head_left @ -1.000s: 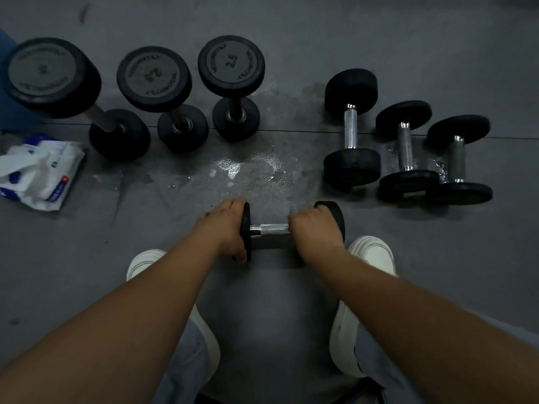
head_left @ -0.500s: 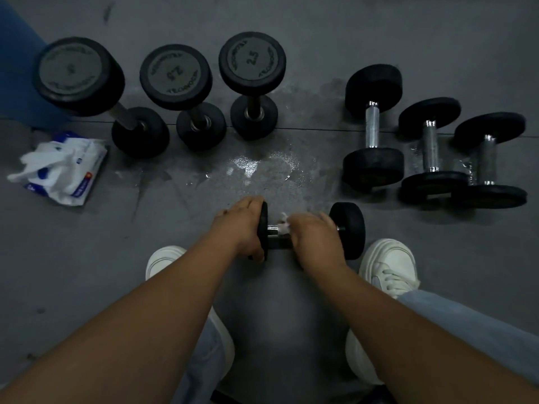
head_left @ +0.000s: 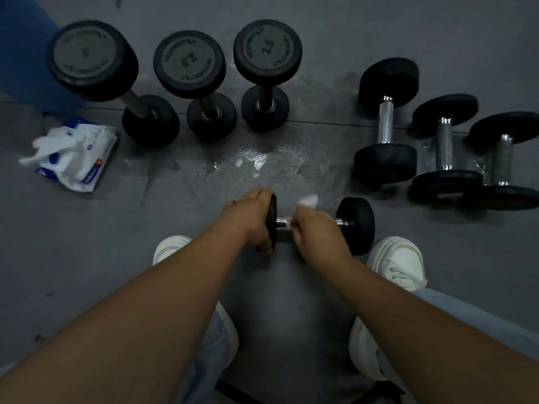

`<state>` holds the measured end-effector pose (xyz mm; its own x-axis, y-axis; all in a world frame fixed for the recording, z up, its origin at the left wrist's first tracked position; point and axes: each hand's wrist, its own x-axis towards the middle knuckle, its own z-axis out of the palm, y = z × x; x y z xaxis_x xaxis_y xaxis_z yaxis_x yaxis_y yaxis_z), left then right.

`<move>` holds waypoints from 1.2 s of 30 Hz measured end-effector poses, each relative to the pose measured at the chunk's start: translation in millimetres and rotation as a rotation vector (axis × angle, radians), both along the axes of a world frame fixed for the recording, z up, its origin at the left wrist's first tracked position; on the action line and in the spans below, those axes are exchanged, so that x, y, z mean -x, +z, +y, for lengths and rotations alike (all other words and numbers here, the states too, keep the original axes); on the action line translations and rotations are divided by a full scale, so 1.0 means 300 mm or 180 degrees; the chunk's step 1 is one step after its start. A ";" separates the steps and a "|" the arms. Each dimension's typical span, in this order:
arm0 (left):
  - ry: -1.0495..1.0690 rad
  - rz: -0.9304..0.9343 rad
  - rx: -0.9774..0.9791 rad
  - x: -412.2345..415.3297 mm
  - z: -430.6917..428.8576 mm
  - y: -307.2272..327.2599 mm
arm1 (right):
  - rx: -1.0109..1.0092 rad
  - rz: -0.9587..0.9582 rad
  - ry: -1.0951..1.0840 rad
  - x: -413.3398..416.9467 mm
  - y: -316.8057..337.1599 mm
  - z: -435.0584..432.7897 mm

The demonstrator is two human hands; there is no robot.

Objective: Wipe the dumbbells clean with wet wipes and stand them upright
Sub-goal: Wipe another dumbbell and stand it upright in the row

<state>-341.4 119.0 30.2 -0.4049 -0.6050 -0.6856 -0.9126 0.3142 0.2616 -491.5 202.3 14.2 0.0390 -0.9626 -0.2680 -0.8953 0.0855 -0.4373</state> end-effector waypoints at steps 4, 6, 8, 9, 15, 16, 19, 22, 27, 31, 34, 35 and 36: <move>-0.0079 -0.0004 0.0017 -0.002 0.000 0.007 | -0.0456 0.0018 0.0441 0.052 0.014 -0.030; -0.0111 0.0029 0.0040 -0.006 -0.004 0.007 | -0.0988 -0.0009 0.0394 0.086 0.015 -0.082; -0.0198 0.0078 0.0111 -0.016 -0.002 0.008 | -0.1603 0.0401 0.0751 0.094 0.003 -0.138; -0.0258 0.0110 0.0206 -0.022 0.007 0.008 | -0.1788 0.0569 0.0939 0.090 0.001 -0.157; -0.0459 0.0177 0.1113 -0.045 0.070 0.000 | -0.1485 0.0860 0.1016 0.099 -0.006 -0.149; -0.0447 0.0185 0.1259 -0.042 0.083 -0.006 | -0.1214 0.0968 0.0957 0.104 -0.014 -0.138; -0.0254 0.0206 0.1499 -0.028 0.121 -0.028 | -0.0537 0.1075 0.0586 0.085 -0.041 -0.084; -0.0146 0.0228 0.1395 -0.020 0.140 -0.032 | -0.0143 0.0886 0.0410 0.045 -0.052 0.003; -0.0061 0.0285 0.1305 -0.018 0.147 -0.038 | -0.0182 0.1043 0.0039 0.056 -0.057 -0.003; -0.0032 0.0265 0.1309 -0.016 0.153 -0.040 | -0.0233 0.0953 0.0259 -0.052 -0.057 0.016; -0.0027 0.0202 0.1290 -0.015 0.159 -0.044 | -0.0377 0.0980 -0.0177 0.008 -0.042 0.010; -0.0024 0.0233 0.1280 -0.015 0.158 -0.044 | -0.0317 0.0994 -0.0267 0.001 -0.040 0.020; -0.0017 0.0264 0.1275 -0.015 0.158 -0.043 | -0.0204 0.0942 -0.0116 -0.024 -0.037 0.030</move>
